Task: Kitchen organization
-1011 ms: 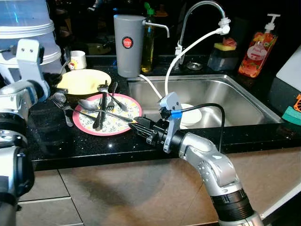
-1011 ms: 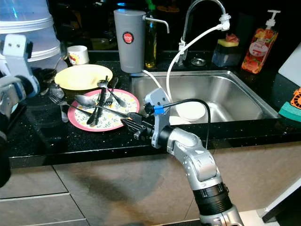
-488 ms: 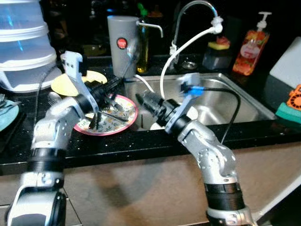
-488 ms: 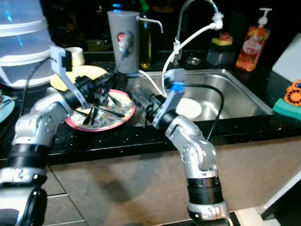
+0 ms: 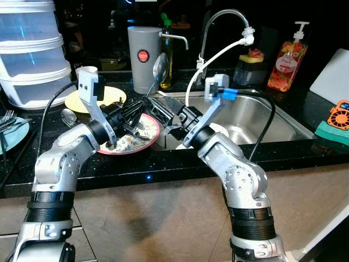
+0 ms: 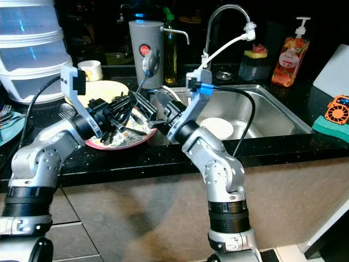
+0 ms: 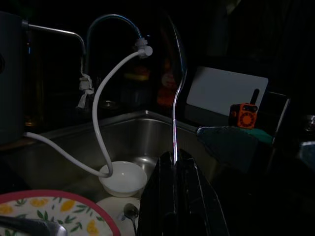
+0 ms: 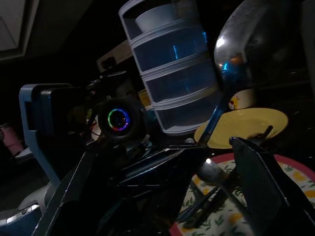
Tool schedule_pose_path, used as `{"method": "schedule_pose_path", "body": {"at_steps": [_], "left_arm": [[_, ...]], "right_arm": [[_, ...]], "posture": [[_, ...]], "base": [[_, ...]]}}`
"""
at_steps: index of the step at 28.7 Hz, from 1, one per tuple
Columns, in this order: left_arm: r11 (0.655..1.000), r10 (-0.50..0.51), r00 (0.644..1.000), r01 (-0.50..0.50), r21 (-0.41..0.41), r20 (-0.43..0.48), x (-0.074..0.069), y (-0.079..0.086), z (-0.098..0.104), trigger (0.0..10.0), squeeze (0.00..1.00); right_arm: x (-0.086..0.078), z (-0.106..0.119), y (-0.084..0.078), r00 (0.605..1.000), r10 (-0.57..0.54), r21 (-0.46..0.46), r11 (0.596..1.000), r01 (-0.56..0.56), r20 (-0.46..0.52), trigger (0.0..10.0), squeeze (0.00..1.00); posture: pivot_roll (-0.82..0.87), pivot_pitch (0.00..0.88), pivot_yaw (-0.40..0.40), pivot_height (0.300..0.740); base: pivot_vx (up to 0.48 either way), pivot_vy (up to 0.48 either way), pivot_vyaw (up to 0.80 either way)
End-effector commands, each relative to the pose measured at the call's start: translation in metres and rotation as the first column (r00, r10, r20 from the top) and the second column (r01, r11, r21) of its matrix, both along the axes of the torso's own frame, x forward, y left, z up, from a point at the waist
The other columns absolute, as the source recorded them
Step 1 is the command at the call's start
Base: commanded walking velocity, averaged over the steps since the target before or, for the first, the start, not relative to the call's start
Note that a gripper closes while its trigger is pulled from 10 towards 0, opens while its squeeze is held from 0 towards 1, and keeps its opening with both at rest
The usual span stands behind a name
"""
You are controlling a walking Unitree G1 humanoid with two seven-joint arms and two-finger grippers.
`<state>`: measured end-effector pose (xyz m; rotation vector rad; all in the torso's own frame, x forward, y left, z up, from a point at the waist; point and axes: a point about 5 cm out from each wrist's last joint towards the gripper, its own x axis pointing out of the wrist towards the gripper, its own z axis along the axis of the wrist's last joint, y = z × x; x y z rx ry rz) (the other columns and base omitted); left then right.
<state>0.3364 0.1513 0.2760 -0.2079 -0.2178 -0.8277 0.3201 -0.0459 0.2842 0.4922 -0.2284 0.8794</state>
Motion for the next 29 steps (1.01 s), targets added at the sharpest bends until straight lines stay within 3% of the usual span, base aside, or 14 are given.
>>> {"method": "schedule_pose_path", "body": {"at_steps": [1, 8, 13, 17, 18, 19, 20, 29], "left_arm": [[1.0, -0.017, 1.0, 0.017, -0.006, -0.01, -0.002, -0.004, -0.001, 0.0, 0.0], [0.993, -0.113, 0.993, 0.113, -0.016, -0.04, -0.017, -0.026, -0.007, 0.0, 0.0], [0.986, -0.168, 0.984, 0.169, 0.012, -0.059, -0.026, -0.032, -0.012, 0.0, 0.0], [0.99, -0.143, 0.988, 0.143, 0.003, -0.06, -0.025, -0.03, -0.011, 0.0, 0.0], [0.991, -0.132, 0.989, 0.133, -0.001, -0.06, -0.025, -0.03, -0.01, 0.0, 0.0], [0.992, -0.127, 0.99, 0.127, -0.003, -0.06, -0.025, -0.029, -0.01, 0.0, 0.0], [0.992, -0.124, 0.99, 0.124, -0.004, -0.06, -0.024, -0.029, -0.01, 0.0, 0.0], [0.992, -0.122, 0.99, 0.122, -0.009, -0.065, -0.026, -0.029, -0.009, 0.0, 0.0]], "right_arm": [[-0.002, 0.005, 0.004, 1.0, 0.013, -0.007, 1.0, -0.013, 0.01, 10.0, 0.0], [0.003, 0.001, 0.007, 0.999, -0.021, -0.02, 1.0, 0.02, -0.027, 10.0, 0.0], [0.007, 0.002, 0.005, 0.997, -0.057, -0.009, 0.998, 0.057, -0.045, 10.0, 0.0], [0.01, 0.003, 0.002, 0.995, -0.077, 0.01, 0.997, 0.078, -0.057, 9.8, 0.0], [0.011, 0.003, 0.001, 0.995, -0.083, 0.018, 0.996, 0.084, -0.062, 3.1, 0.0], [0.012, 0.003, 0.0, 0.994, -0.09, 0.028, 0.995, 0.092, -0.068, 2.1, 0.0], [0.013, 0.004, -0.001, 0.993, -0.093, 0.035, 0.995, 0.096, -0.072, 0.0, 0.0], [0.015, 0.005, -0.002, 0.992, -0.098, 0.055, 0.993, 0.103, -0.081, 0.0, 0.0]], "posture": [[0.02, 0.0, -0.017, 0.74], [0.03, 0.002, -0.022, 0.74], [0.03, 0.01, -0.025, 0.74], [0.03, 0.015, -0.025, 0.74], [0.03, 0.018, -0.027, 0.74], [0.03, 0.018, -0.027, 0.74], [0.03, 0.02, -0.027, 0.74], [0.02, 0.023, -0.029, 0.74]], "base": [[0.0, 0.0, 0.0], [0.0, 0.0, 0.0], [0.0, 0.0, 0.0], [0.0, 0.0, 0.0], [0.0, 0.0, 0.0], [0.0, 0.0, 0.0], [0.0, 0.0, 0.0], [0.0, 0.0, 0.0]]}}
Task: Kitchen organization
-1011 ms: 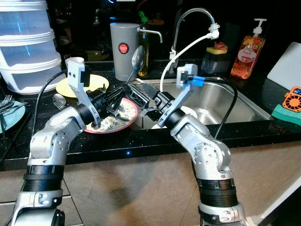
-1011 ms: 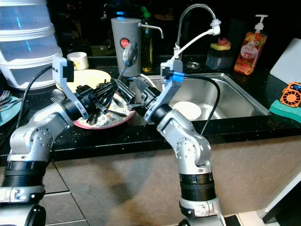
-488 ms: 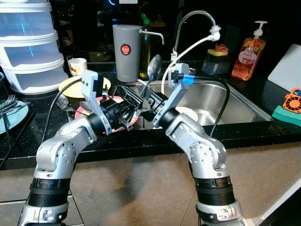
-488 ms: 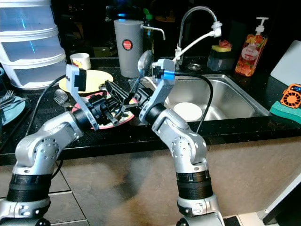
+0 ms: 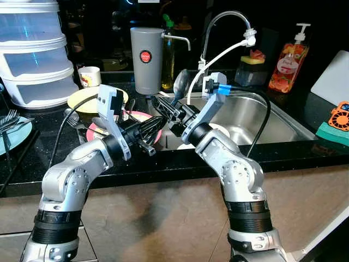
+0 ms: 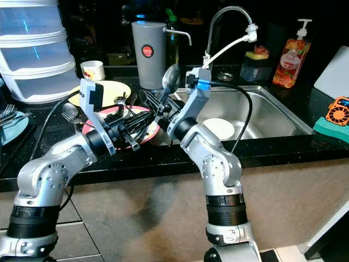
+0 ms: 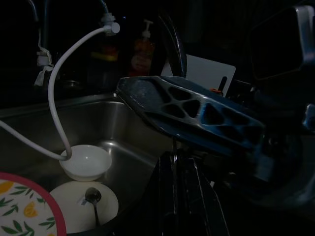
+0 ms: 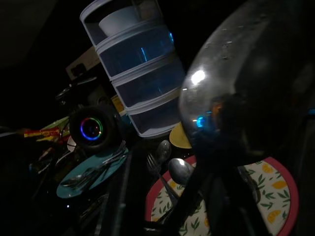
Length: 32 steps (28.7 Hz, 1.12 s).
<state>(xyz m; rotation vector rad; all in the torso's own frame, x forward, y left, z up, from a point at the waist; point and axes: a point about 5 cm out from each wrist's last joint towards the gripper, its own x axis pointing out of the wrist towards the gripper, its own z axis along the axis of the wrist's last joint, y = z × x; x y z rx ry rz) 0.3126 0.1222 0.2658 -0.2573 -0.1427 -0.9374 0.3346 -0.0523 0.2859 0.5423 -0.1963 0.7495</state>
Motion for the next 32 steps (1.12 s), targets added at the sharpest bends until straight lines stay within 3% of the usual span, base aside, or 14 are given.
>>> {"method": "schedule_pose_path", "body": {"at_steps": [1, 10, 11, 12, 13, 16, 17, 18, 27, 31, 32], "left_arm": [[1.0, -0.001, 1.0, 0.001, 0.0, 0.004, -0.002, 0.0, 0.001, 0.0, 0.0], [1.0, 0.015, 1.0, -0.015, 0.006, 0.01, -0.001, 0.003, 0.003, 0.0, 0.0], [1.0, 0.017, 1.0, -0.017, 0.006, 0.011, -0.001, 0.003, 0.003, 0.0, 0.6], [1.0, 0.021, 1.0, -0.021, 0.006, 0.01, -0.001, 0.003, 0.003, 0.0, 0.6], [1.0, 0.023, 1.0, -0.024, 0.005, 0.01, 0.0, 0.004, 0.003, 2.8, 1.0], [1.0, 0.024, 1.0, -0.024, 0.0, 0.007, 0.0, 0.004, 0.004, 3.4, 1.0], [1.0, 0.027, 1.0, -0.027, 0.005, 0.009, 0.001, 0.005, 0.004, 4.4, 1.0], [0.999, 0.039, 0.999, -0.039, 0.015, 0.011, 0.001, 0.005, 0.004, 10.0, 1.0], [0.981, 0.192, 0.98, -0.193, 0.031, 0.046, 0.015, 0.019, 0.013, 10.0, 1.0], [0.952, 0.296, 0.953, -0.3, 0.063, 0.07, 0.025, 0.028, 0.015, 10.0, 1.0], [0.946, 0.312, 0.947, -0.317, 0.067, 0.076, 0.027, 0.031, 0.016, 10.0, 0.91]], "right_arm": [[0.001, 0.004, 0.004, 1.0, 0.001, 0.028, 1.0, -0.001, 0.002, 0.0, 0.0], [0.006, 0.007, -0.001, 0.999, -0.038, 0.057, 0.998, 0.038, -0.002, 0.0, 0.0], [0.006, 0.007, -0.001, 0.999, -0.04, 0.059, 0.997, 0.04, -0.002, 0.0, 0.0], [0.007, 0.007, -0.001, 0.999, -0.042, 0.061, 0.997, 0.042, -0.002, 0.0, 0.0], [0.007, 0.007, -0.001, 0.999, -0.043, 0.063, 0.997, 0.043, -0.003, 0.0, 0.0], [0.008, 0.008, -0.002, 0.999, -0.051, 0.069, 0.996, 0.052, -0.005, 0.0, 0.0], [0.009, 0.008, -0.003, 0.998, -0.056, 0.073, 0.996, 0.056, -0.006, 0.0, 0.0], [0.009, 0.009, -0.003, 0.998, -0.061, 0.077, 0.995, 0.061, -0.007, 0.0, 0.0], [0.019, 0.01, -0.022, 0.984, -0.176, 0.141, 0.974, 0.177, -0.025, 0.0, 0.0], [0.022, 0.011, -0.032, 0.975, -0.221, 0.165, 0.961, 0.221, -0.023, 0.0, 0.0], [0.023, 0.012, -0.035, 0.971, -0.237, 0.173, 0.956, 0.237, -0.023, 0.0, 0.0]], "posture": [[0.02, 0.023, -0.03, 0.74], [0.03, 0.016, -0.032, 0.74], [0.03, 0.016, -0.032, 0.74], [0.03, 0.016, -0.032, 0.74], [0.03, 0.016, -0.032, 0.74], [0.03, 0.016, -0.032, 0.74], [0.03, 0.016, -0.032, 0.74], [0.03, 0.01, -0.029, 0.74], [0.07, 0.019, 0.015, 0.74], [0.08, 0.026, 0.035, 0.74], [0.08, 0.029, 0.041, 0.74]], "base": [[0.0, 0.0, 0.0], [0.0, 0.0, 0.0], [0.0, 0.0, 0.0], [0.0, 0.0, 0.0], [0.0, 0.0, 0.0], [0.0, 0.0, 0.0], [0.0, 0.0, 0.0], [0.0, 0.0, 0.0], [0.0, 0.0, 0.0], [0.0, 0.0, 0.0], [0.0, 0.0, 0.0]]}}
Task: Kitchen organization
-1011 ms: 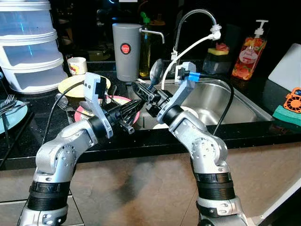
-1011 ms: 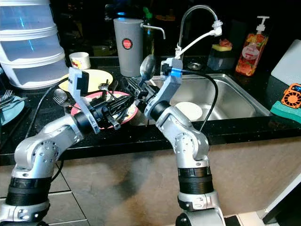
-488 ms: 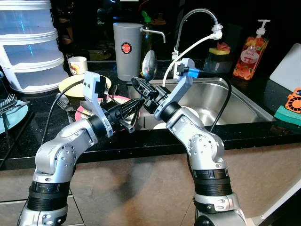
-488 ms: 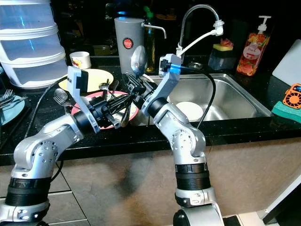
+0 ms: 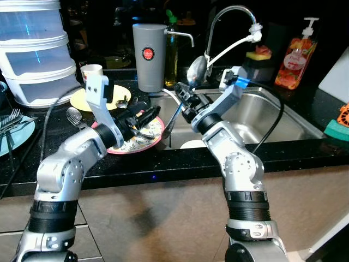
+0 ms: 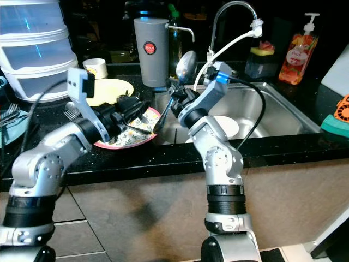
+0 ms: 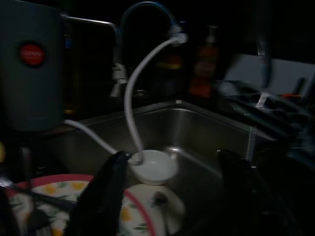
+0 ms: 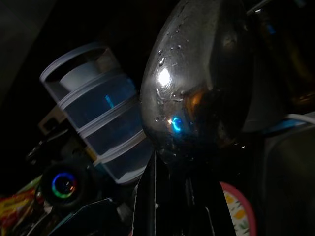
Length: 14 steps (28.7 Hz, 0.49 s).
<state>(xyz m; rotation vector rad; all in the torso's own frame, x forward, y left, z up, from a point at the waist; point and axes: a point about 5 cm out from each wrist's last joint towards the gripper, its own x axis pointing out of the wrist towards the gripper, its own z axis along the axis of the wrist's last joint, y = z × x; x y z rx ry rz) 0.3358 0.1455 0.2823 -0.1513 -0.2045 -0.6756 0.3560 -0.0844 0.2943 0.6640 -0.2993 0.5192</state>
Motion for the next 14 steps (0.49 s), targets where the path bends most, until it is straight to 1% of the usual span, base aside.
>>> {"method": "schedule_pose_path", "body": {"at_steps": [1, 2, 3, 6, 8, 10, 14], "left_arm": [[0.998, 0.055, 0.998, -0.055, 0.025, 0.003, 0.004, 0.008, 0.001, 10.0, 0.91], [0.998, 0.058, 0.998, -0.058, 0.028, 0.004, 0.005, 0.009, 0.001, 10.0, 0.91], [0.998, 0.052, 0.999, -0.052, 0.028, 0.003, 0.005, 0.009, 0.002, 10.0, 0.0], [0.999, 0.046, 0.999, -0.046, 0.028, 0.001, 0.005, 0.009, 0.002, 10.0, 0.0], [0.998, 0.045, 0.999, -0.045, 0.034, -0.001, 0.006, 0.01, 0.001, 10.0, 0.0], [0.998, 0.05, 0.999, -0.05, 0.036, 0.003, 0.007, 0.011, 0.0, 10.0, 0.0], [0.996, 0.064, 0.998, -0.064, 0.069, 0.012, 0.009, 0.011, -0.003, 10.0, 0.0]], "right_arm": [[0.002, 0.004, -0.005, 0.999, -0.033, 0.021, 0.999, 0.032, 0.013, 0.0, 0.0], [0.002, 0.004, -0.007, 0.999, -0.039, 0.024, 0.999, 0.039, 0.013, 0.0, 0.0], [0.004, 0.004, -0.01, 0.998, -0.056, 0.028, 0.998, 0.056, 0.015, 0.0, 0.0], [0.007, 0.006, -0.018, 0.995, -0.099, 0.039, 0.994, 0.099, 0.02, 0.0, 0.0], [0.013, 0.01, -0.03, 0.984, -0.176, 0.037, 0.984, 0.175, 0.038, 0.0, 0.0], [0.015, 0.011, -0.035, 0.976, -0.214, 0.029, 0.977, 0.213, 0.048, 0.0, 0.0], [0.021, 0.015, -0.048, 0.939, -0.335, -0.01, 0.942, 0.336, 0.076, 0.0, 0.0]], "posture": [[0.08, 0.031, 0.044, 0.74], [0.08, 0.031, 0.044, 0.74], [0.09, 0.036, 0.048, 0.74], [0.09, 0.041, 0.054, 0.74], [0.09, 0.043, 0.054, 0.74], [0.08, 0.042, 0.053, 0.74], [0.08, 0.038, 0.045, 0.74]], "base": [[0.0, 0.0, 0.0], [0.0, 0.0, 0.0], [0.0, 0.0, 0.0], [0.0, 0.0, 0.0], [0.0, 0.0, 0.0], [0.0, 0.0, 0.0], [0.0, 0.0, 0.0]]}}
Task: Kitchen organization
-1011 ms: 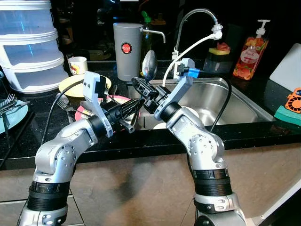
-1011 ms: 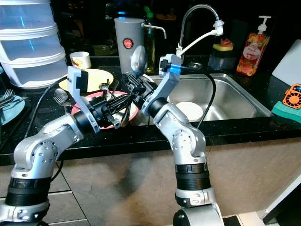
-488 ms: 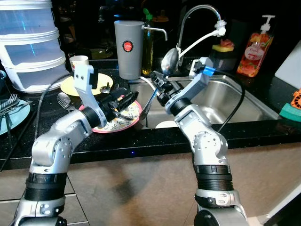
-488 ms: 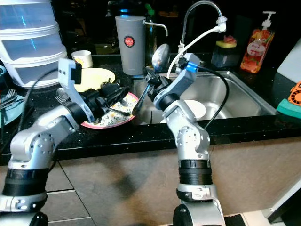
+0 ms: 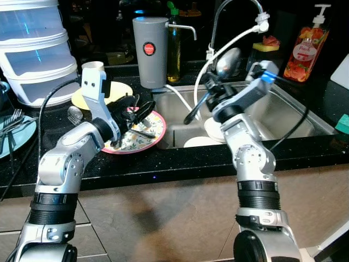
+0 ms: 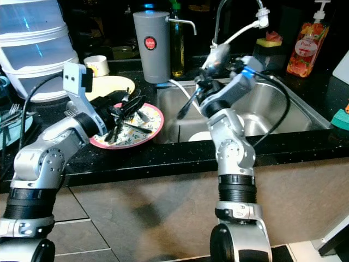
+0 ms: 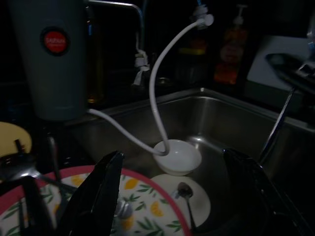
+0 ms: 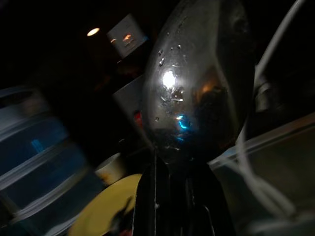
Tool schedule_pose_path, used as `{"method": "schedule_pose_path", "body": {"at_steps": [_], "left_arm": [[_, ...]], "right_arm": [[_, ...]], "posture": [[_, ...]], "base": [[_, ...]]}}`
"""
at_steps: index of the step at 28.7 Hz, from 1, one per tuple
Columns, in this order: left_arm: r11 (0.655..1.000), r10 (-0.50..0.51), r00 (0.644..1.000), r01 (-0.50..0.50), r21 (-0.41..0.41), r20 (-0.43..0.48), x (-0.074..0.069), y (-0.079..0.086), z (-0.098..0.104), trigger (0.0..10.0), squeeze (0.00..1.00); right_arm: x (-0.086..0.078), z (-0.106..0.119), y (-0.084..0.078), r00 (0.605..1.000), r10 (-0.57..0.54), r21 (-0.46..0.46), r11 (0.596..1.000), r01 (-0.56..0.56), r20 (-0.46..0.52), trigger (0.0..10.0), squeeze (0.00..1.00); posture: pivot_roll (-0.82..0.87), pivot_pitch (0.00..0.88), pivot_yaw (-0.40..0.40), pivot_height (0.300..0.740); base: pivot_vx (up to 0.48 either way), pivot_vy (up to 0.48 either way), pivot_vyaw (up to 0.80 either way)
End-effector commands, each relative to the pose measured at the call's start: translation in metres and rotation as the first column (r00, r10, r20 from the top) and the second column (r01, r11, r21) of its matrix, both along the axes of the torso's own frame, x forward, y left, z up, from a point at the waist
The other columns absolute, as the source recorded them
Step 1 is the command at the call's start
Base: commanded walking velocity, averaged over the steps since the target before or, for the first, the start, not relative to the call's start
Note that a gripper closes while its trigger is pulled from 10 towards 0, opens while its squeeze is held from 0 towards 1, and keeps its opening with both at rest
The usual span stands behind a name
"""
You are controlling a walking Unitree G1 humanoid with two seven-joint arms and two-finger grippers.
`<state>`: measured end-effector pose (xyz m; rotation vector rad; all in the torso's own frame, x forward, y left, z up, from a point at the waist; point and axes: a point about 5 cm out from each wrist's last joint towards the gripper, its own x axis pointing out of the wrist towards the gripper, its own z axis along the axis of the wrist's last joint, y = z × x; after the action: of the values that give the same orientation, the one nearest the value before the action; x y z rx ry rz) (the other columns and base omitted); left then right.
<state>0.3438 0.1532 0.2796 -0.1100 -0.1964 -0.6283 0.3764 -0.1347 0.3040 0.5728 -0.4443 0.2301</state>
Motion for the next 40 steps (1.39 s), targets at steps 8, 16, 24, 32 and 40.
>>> {"method": "schedule_pose_path", "body": {"at_steps": [8, 16, 24, 32, 40], "left_arm": [[0.969, -0.162, 0.986, 0.151, 0.198, 0.037, -0.006, -0.022, -0.011, 10.0, 0.0], [0.826, -0.436, 0.896, 0.436, 0.358, -0.086, -0.024, -0.056, -0.034, 10.0, 0.0], [0.816, -0.339, 0.933, 0.354, 0.458, -0.118, -0.009, -0.043, -0.041, 10.0, 0.0], [0.824, -0.267, 0.956, 0.292, 0.485, -0.122, -0.004, -0.035, -0.043, 10.0, 0.0], [0.828, -0.261, 0.959, 0.283, 0.483, -0.116, -0.001, -0.034, -0.043, 10.0, 0.0]], "right_arm": [[0.014, -0.003, -0.004, 0.979, -0.19, -0.328, 0.922, 0.205, 0.079, 0.0, 0.0], [0.022, -0.048, 0.014, 0.99, -0.133, -0.557, 0.819, 0.139, 0.051, 0.0, 0.0], [0.026, -0.085, 0.029, 0.995, -0.078, -0.666, 0.746, 0.018, -0.061, 0.0, 0.0], [0.028, -0.099, 0.039, 0.989, -0.035, -0.692, 0.718, -0.076, -0.145, 0.0, 0.0], [0.03, -0.103, 0.046, 0.979, -0.021, -0.709, 0.693, -0.131, -0.202, 10.0, 0.0]], "posture": [[0.06, 0.036, 0.027, 0.74], [0.06, 0.037, 0.022, 0.74], [0.06, 0.05, 0.026, 0.74], [0.06, 0.057, 0.014, 0.74], [0.06, 0.059, 0.014, 0.74]], "base": [[0.0, 0.0, 0.0], [0.0, 0.0, 0.0], [0.0, 0.0, 0.0], [0.0, 0.0, 0.0], [0.0, 0.0, 0.0]]}}
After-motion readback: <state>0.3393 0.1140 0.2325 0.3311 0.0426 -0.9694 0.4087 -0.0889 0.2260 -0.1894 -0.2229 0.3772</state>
